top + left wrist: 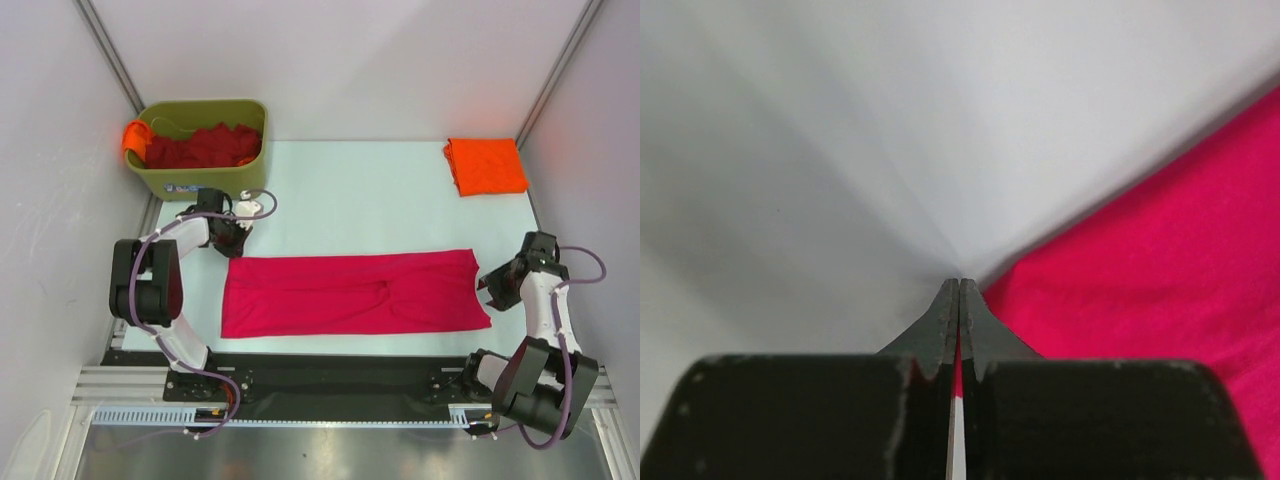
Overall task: Fold and stack the t-shirts
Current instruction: Fold the tshirt
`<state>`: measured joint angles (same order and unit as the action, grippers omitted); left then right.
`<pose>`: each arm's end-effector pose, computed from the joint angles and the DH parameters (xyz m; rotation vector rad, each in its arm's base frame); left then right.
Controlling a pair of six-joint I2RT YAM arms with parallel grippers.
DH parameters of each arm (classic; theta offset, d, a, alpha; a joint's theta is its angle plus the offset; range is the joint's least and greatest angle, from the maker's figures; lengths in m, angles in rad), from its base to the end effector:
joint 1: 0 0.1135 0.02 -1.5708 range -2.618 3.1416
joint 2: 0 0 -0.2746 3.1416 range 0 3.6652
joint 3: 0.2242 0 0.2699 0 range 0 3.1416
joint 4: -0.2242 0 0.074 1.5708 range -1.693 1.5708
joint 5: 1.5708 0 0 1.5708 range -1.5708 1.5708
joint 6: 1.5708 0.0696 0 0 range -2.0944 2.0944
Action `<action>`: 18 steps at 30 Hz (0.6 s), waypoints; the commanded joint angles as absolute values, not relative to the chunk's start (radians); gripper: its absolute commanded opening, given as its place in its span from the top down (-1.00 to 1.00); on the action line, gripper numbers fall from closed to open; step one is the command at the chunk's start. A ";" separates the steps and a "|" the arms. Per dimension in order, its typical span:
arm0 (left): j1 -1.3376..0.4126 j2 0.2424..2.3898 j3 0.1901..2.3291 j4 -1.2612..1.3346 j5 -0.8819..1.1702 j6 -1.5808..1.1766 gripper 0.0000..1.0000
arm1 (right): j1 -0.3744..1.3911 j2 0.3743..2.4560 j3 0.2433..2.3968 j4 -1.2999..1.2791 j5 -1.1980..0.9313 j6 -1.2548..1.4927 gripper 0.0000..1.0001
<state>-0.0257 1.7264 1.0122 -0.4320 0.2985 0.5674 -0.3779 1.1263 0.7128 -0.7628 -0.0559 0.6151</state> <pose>0.3579 -0.0297 0.1297 0.8553 2.5056 -0.2308 0.2079 -0.0784 0.1782 1.2979 2.4279 0.1415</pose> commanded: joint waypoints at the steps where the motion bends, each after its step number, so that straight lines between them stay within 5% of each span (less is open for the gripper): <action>1: -0.014 1.651 0.988 -0.445 0.301 0.606 0.99 | -0.428 1.091 0.660 -0.848 -0.021 0.758 0.06; 12: -0.005 1.646 0.997 -0.451 0.327 0.595 0.99 | -0.433 1.089 0.476 -0.724 -0.017 0.979 0.15; 16: -0.005 1.647 0.988 -0.468 0.342 0.591 0.99 | -0.433 1.149 0.483 -0.644 -0.002 0.968 0.50; 18: -0.005 1.647 0.974 -0.480 0.383 0.586 0.99 | -0.433 1.161 0.488 -0.603 -0.002 0.965 0.86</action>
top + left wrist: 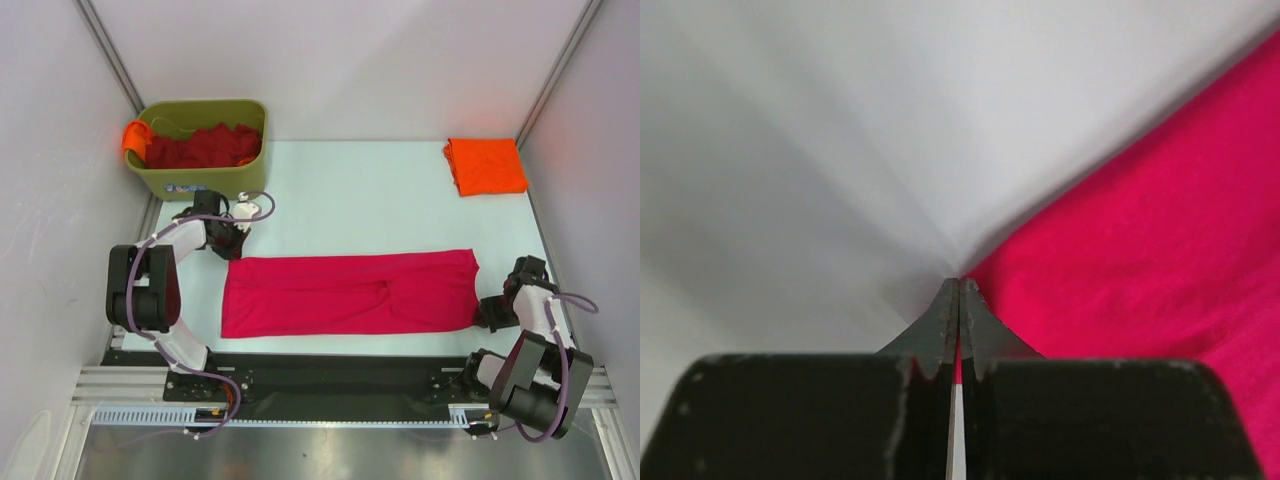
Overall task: Fold and stack the t-shirts
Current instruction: Fold the tshirt
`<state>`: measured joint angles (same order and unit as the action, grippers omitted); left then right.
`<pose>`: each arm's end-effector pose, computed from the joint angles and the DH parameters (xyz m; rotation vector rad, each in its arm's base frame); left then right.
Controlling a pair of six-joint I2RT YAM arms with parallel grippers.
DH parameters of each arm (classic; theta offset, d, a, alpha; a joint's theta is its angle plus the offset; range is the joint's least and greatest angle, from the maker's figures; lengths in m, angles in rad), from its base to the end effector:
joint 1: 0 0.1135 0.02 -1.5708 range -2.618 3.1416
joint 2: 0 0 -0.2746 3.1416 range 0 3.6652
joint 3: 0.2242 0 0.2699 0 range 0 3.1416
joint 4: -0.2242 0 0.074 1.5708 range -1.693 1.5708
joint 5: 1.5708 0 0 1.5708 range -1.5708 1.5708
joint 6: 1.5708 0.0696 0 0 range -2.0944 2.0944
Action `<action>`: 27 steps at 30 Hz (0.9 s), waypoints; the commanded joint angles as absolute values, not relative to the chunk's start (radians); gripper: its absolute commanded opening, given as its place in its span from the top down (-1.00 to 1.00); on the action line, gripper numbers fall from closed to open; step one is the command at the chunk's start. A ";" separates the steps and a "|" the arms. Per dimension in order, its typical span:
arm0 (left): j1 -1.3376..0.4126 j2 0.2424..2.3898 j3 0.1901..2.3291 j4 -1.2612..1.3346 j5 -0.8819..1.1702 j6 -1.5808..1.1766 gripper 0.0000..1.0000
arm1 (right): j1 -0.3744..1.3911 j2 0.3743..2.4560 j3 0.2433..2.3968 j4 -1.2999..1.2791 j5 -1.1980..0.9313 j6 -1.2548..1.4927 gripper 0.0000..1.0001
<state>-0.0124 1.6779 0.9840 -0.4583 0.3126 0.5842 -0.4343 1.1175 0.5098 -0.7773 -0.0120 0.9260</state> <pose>0.3467 -0.0257 0.1362 0.8619 2.5019 -0.2414 0.1605 -0.0735 0.1183 1.8623 2.3048 0.0844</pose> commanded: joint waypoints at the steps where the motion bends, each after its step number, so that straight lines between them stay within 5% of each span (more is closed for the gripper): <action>1: -0.005 1.651 0.968 -0.507 0.428 0.589 0.99 | -0.433 1.167 0.492 -0.576 -0.002 0.962 0.96; 14: -0.005 1.595 0.870 -0.755 0.587 0.842 0.99 | -0.258 1.601 0.824 -0.247 -0.066 0.842 1.00; 27: -0.077 1.575 0.827 -0.891 0.629 0.993 0.99 | -0.006 2.116 1.509 -0.354 -0.112 0.681 1.00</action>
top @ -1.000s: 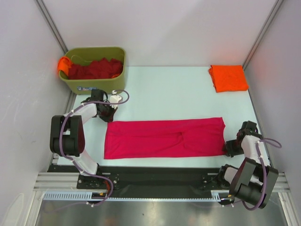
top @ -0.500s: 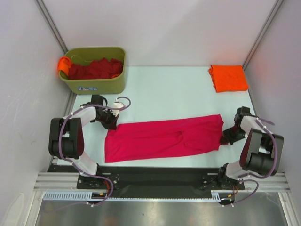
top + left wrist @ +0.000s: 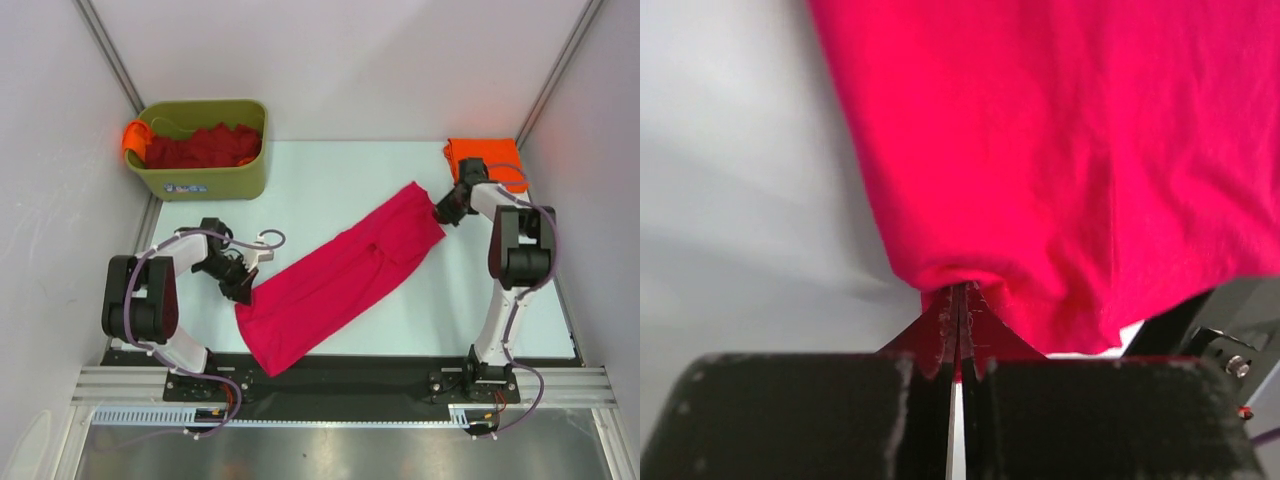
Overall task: Fold and stack the t-shirts
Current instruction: Fold the tshirt
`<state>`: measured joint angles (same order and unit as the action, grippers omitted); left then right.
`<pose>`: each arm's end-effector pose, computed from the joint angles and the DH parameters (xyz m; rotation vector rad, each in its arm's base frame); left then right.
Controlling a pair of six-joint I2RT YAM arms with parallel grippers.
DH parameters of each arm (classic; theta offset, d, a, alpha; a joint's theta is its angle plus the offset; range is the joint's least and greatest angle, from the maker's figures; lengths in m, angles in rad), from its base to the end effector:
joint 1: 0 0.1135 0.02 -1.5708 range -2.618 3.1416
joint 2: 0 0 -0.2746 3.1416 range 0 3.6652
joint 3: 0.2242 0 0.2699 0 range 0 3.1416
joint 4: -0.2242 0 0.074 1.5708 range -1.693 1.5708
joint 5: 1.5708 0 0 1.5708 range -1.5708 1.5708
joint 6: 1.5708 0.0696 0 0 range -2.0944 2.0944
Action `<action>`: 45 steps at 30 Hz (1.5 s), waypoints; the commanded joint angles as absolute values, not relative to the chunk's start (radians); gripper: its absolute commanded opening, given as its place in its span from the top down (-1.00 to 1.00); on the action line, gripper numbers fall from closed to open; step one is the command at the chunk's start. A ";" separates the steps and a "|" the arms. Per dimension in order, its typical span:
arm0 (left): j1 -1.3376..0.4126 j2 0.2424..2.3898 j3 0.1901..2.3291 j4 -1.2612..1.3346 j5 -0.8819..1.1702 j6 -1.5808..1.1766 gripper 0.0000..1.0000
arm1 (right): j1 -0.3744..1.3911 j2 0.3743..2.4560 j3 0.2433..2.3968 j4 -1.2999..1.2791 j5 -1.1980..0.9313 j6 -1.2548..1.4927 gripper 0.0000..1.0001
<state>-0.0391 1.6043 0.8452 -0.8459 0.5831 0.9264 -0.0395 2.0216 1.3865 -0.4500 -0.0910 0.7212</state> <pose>0.2552 -0.0483 0.1183 1.2948 2.5017 -0.7842 0.4539 -0.0116 0.1261 0.9718 2.5125 0.3387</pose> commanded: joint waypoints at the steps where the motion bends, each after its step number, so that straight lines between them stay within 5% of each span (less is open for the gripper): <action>1: -0.089 1.575 0.827 -0.887 0.632 0.979 0.99 | -0.003 2.149 1.553 -0.377 -0.123 0.677 1.00; 13: -0.287 1.677 0.879 -0.790 0.745 0.854 0.99 | 0.041 2.657 2.479 -0.678 -0.069 0.571 1.00; 39: -0.451 1.767 0.884 -0.539 0.815 0.623 0.88 | 0.060 2.801 2.655 -0.391 0.037 0.589 1.00; 41: -0.468 1.770 0.888 -0.532 0.821 0.614 0.83 | 0.055 2.795 2.661 -0.385 0.040 0.578 0.84; 45: -0.477 1.767 0.897 -0.563 0.810 0.626 0.12 | 0.048 2.728 2.649 -0.390 0.070 0.535 0.14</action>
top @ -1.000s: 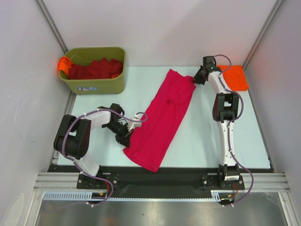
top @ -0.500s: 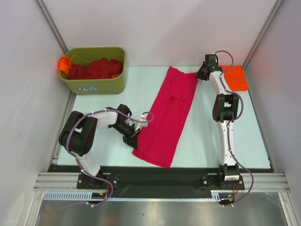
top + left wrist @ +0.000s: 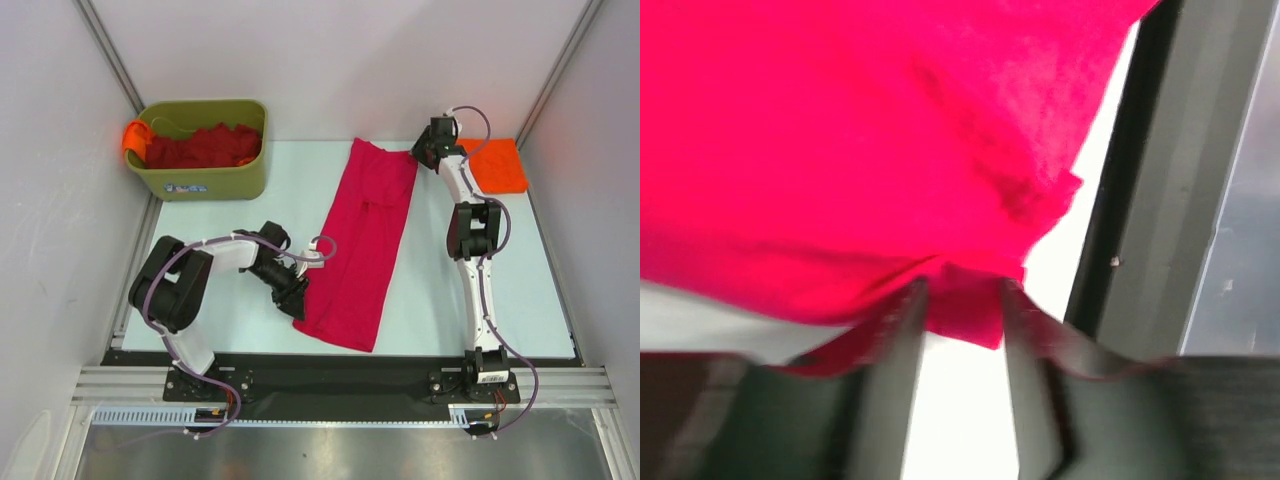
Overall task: Fold and stack the t-shirts
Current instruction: Fold the tshirt
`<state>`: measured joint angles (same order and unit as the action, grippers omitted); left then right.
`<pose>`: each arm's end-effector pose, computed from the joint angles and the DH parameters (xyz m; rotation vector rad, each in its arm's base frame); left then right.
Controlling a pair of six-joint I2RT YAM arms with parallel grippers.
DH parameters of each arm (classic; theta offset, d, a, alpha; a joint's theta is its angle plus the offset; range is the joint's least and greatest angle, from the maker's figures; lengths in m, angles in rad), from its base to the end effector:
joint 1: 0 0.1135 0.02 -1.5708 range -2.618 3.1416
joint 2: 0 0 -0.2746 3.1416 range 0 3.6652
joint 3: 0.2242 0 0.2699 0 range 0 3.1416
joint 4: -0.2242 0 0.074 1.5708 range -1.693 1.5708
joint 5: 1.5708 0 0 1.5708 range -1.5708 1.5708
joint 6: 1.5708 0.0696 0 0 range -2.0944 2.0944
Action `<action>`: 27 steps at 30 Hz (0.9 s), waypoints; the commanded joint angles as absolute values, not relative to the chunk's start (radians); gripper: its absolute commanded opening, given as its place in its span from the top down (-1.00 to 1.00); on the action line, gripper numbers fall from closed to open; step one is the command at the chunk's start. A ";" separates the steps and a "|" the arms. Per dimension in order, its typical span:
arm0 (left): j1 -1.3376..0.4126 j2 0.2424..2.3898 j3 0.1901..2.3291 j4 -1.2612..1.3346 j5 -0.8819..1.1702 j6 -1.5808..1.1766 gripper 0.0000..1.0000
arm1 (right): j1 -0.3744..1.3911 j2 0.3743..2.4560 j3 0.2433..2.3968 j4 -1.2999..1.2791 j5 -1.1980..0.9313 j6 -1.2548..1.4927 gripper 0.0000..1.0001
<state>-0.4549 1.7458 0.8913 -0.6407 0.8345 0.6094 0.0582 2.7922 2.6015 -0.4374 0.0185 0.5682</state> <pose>0.2423 -0.1759 0.1044 1.4381 2.3513 -1.2099 0.6629 0.0373 0.1322 0.5697 2.1439 0.3288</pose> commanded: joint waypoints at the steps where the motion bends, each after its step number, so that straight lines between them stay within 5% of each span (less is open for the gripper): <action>1: -0.474 1.764 0.902 -0.578 0.810 0.633 0.05 | 0.043 2.708 2.637 -0.387 0.071 0.531 0.00; 4: -0.433 1.737 0.911 -0.617 0.792 0.646 -0.17 | 0.018 2.628 2.609 -0.406 0.067 0.540 -0.40; 7: -0.384 1.689 0.931 -0.673 0.752 0.663 -0.36 | 0.008 2.493 2.541 -0.474 0.087 0.528 -0.44; 19: -0.270 1.382 0.873 -0.759 0.678 0.701 -0.56 | 0.105 1.639 1.221 -0.446 0.029 0.655 -0.32; 27: -0.236 1.281 0.890 -0.752 0.641 0.686 -0.58 | 0.411 1.355 0.784 -0.382 -0.043 0.885 -0.21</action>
<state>-0.2398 1.3022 0.8780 -0.7544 0.6323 0.6739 0.3317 1.4406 0.8536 -0.4244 -0.0143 0.7547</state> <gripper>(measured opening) 0.789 0.611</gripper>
